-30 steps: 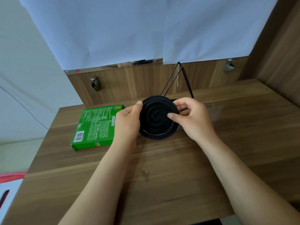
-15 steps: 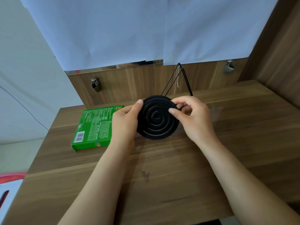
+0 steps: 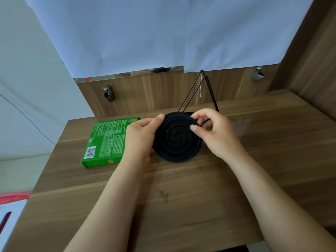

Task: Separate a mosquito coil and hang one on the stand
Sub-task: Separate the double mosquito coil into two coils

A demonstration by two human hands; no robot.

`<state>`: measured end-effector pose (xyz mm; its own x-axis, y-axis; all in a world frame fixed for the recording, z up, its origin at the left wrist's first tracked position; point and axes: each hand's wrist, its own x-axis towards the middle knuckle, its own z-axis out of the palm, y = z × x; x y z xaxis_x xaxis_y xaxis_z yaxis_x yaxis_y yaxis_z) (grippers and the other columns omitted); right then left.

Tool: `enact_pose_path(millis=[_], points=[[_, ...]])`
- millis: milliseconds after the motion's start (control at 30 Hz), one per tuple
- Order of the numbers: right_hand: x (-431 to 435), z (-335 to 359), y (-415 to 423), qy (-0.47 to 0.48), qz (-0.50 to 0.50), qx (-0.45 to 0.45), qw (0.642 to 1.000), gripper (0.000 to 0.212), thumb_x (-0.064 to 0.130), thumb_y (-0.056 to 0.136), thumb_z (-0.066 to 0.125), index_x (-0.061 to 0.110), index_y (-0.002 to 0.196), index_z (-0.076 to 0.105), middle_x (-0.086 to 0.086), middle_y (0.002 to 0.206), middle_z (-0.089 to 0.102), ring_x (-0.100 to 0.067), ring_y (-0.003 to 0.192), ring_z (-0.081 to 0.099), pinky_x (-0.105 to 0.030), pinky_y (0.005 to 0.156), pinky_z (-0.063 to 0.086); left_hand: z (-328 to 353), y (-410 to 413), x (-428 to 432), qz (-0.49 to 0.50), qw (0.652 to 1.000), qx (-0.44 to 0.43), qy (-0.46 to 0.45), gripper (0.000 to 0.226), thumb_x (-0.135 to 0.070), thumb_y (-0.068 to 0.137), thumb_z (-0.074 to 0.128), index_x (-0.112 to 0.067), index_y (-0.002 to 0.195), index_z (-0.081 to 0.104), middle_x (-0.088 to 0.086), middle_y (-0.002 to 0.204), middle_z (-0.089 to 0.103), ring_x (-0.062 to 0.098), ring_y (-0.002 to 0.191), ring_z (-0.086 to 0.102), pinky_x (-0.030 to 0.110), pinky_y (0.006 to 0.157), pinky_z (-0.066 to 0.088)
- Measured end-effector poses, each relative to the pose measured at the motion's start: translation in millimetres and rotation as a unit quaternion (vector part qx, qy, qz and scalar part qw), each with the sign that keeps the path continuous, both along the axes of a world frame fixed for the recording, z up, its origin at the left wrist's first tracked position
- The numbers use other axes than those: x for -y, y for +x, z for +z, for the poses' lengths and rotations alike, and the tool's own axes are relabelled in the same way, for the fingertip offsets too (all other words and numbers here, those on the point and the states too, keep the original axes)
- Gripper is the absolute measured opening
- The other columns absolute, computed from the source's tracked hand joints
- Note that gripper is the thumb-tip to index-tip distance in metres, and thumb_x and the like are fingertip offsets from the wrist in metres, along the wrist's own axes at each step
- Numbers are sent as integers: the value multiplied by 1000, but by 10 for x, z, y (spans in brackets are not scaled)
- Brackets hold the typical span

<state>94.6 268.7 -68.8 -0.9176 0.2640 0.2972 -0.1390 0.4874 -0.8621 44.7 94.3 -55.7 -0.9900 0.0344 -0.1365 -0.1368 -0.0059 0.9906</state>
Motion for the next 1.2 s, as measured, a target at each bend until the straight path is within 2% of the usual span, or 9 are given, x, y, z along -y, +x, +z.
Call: enact_pose_path(millis=[133, 267, 467, 600, 733, 867, 967, 1133, 1200], points=[[17, -20, 2, 29, -16, -6, 999, 13, 26, 82, 75, 21, 85, 62, 10, 77, 60, 2, 67, 53, -10, 62, 44, -14, 23, -6, -2, 994, -71, -77, 24, -35, 85, 73, -17, 70, 76, -13, 43, 59, -1, 34, 49, 10, 33, 32], [-20, -33, -27, -1, -51, -3, 999, 15, 26, 84, 73, 27, 79, 59, 11, 75, 59, 3, 64, 54, -10, 59, 43, 9, 24, -10, -4, 1000, -18, -17, 30, -45, 84, 71, -18, 72, 77, -7, 53, 65, 10, 48, 60, 20, 44, 44], [-9, -40, -41, -54, -65, 18, 996, 13, 20, 90, 67, 27, 84, 57, 1, 75, 61, -23, 69, 63, -40, 64, 55, 53, 8, -24, -47, 994, 51, 83, 26, -40, 86, 68, -17, 79, 77, 4, 70, 73, 17, 59, 70, 25, 48, 52], [15, -49, -33, -28, -69, 26, 997, 20, 18, 92, 65, 29, 81, 53, -1, 76, 61, -7, 49, 57, -19, 43, 44, -10, 3, -40, -38, 998, 9, 45, 14, -25, 84, 73, -14, 74, 73, 6, 70, 73, 22, 66, 71, 32, 54, 56], [25, -49, -12, 20, -69, 27, 997, 12, 28, 89, 67, 23, 84, 57, 4, 76, 61, -15, 64, 63, -27, 57, 48, -86, -46, -21, 5, 997, -60, -44, 12, -29, 80, 75, -18, 80, 76, -1, 72, 77, 18, 72, 74, 33, 62, 58], [14, -42, 1, 50, -87, 3, 995, 15, 31, 84, 73, 23, 83, 60, 10, 72, 59, 0, 63, 56, -10, 57, 42, -99, -49, -15, -8, 994, -86, -61, 16, -34, 75, 75, -18, 79, 76, -2, 73, 77, 14, 70, 74, 32, 64, 56], [15, -39, 0, 43, -77, -15, 996, 13, 26, 83, 75, 25, 87, 63, 10, 70, 58, 1, 62, 54, -10, 58, 43, -102, -54, -16, -4, 995, -78, -57, 14, -33, 74, 76, -19, 76, 75, -2, 72, 77, 13, 68, 73, 30, 62, 54], [19, -37, 5, 42, -72, -33, 996, 20, 32, 80, 76, 22, 84, 59, 6, 73, 61, -6, 65, 56, -17, 59, 47, -69, -17, -28, -37, 998, -46, -33, 19, -34, 78, 77, -15, 78, 75, 4, 75, 77, 23, 73, 74, 51, 74, 61], [6, -42, -4, 36, -79, -26, 996, 21, 30, 80, 77, 21, 83, 58, 6, 74, 60, -7, 65, 56, -23, 60, 49, -50, -1, -38, -47, 999, -23, -7, 27, -39, 84, 72, -13, 78, 76, 8, 74, 75, 24, 72, 72, 49, 71, 60]])
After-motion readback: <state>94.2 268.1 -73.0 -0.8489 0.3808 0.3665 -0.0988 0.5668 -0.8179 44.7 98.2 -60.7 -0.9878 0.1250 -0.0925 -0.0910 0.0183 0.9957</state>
